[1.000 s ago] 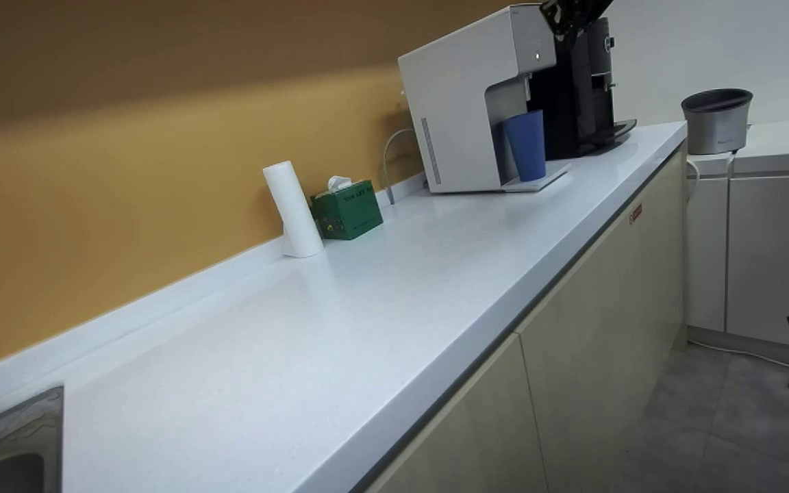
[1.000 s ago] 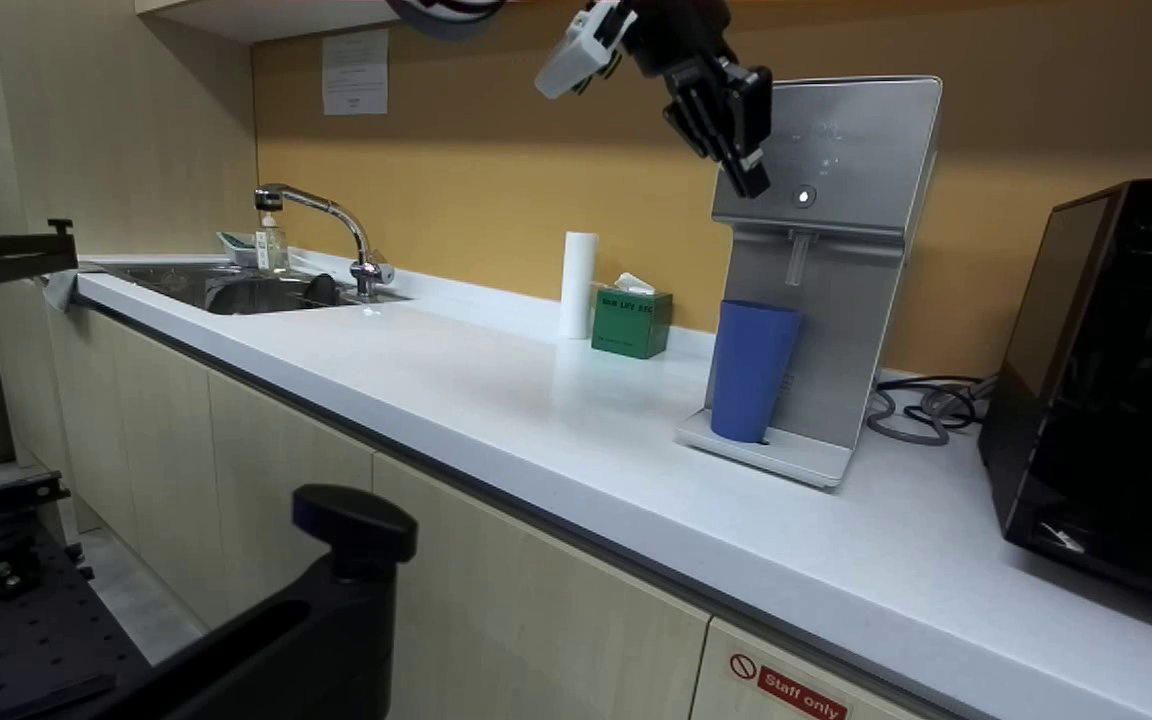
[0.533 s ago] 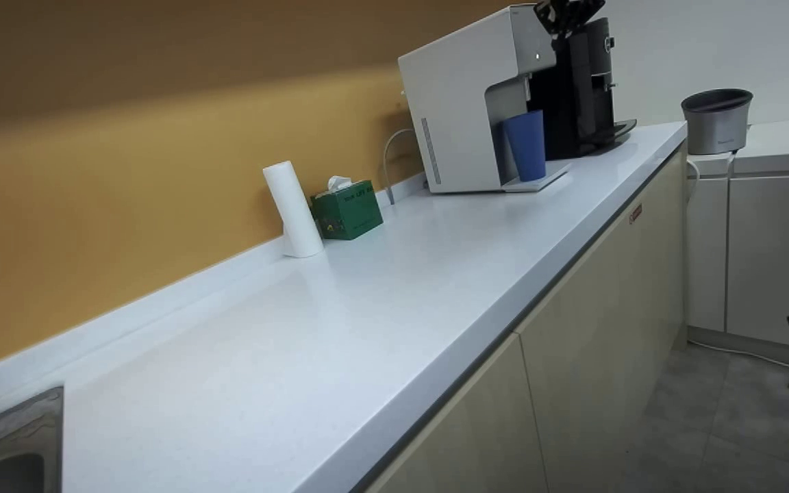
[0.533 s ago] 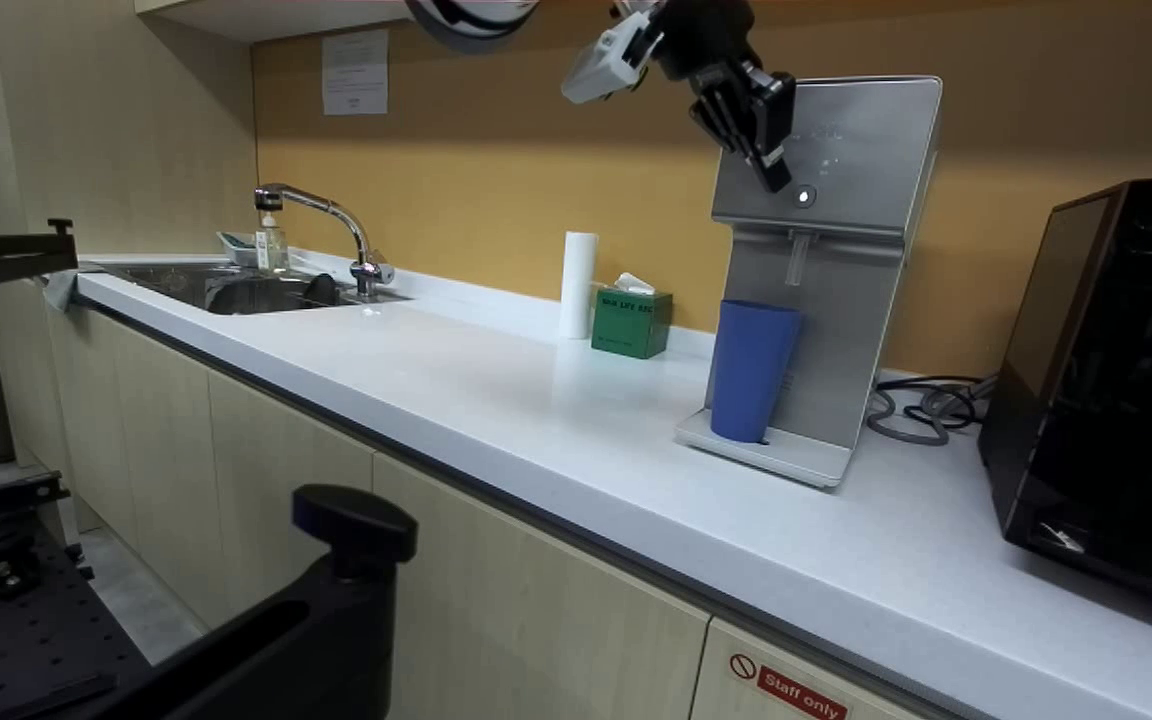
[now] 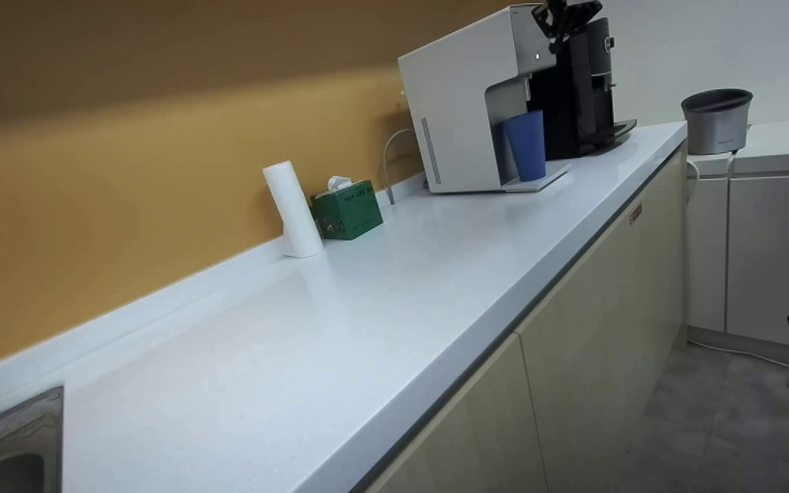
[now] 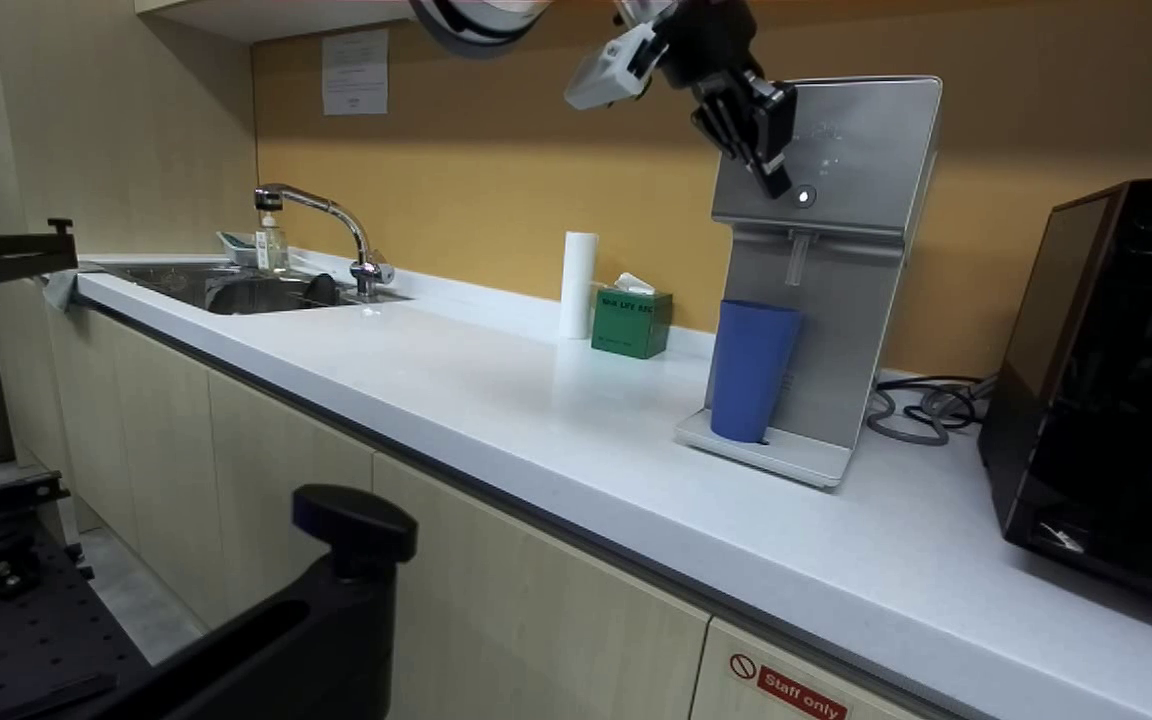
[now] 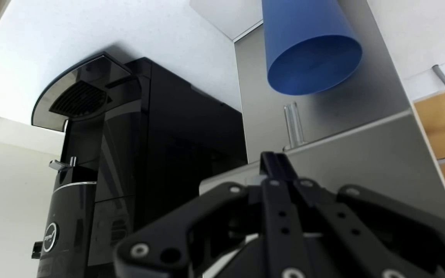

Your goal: Press a button on the dispenser to pour water

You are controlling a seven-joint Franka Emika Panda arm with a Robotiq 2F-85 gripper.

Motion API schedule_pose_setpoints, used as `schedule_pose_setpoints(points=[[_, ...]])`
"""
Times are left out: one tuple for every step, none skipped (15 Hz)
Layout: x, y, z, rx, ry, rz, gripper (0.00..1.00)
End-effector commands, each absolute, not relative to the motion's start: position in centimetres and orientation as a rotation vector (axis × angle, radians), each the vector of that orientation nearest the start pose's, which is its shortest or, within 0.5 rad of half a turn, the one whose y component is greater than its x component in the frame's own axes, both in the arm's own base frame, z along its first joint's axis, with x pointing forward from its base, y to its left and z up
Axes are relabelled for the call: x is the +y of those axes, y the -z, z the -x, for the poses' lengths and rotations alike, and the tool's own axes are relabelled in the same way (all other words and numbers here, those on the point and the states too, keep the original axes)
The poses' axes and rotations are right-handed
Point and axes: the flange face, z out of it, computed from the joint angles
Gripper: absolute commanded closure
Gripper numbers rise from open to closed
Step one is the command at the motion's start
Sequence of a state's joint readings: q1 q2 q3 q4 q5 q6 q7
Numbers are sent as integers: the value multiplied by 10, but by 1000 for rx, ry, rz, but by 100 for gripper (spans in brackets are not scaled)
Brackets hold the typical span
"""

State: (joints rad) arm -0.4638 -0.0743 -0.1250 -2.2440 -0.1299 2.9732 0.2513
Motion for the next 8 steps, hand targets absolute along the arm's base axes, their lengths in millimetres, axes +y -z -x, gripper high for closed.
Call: schedule_pose_setpoints(points=[[-299, -493, -478, 1012, 1280, 2858, 100], [-299, -494, -479, 998, 1287, 2845, 100], [-299, -495, -479, 984, 1293, 2834, 100], [-301, -497, -479, 976, 1310, 2829, 100], [-304, -497, -478, 959, 1327, 2838, 100], [-308, -497, -477, 940, 1346, 2858, 100], [-311, -496, -476, 911, 1358, 2888, 100], [-314, -495, -475, 881, 1363, 2920, 100]])
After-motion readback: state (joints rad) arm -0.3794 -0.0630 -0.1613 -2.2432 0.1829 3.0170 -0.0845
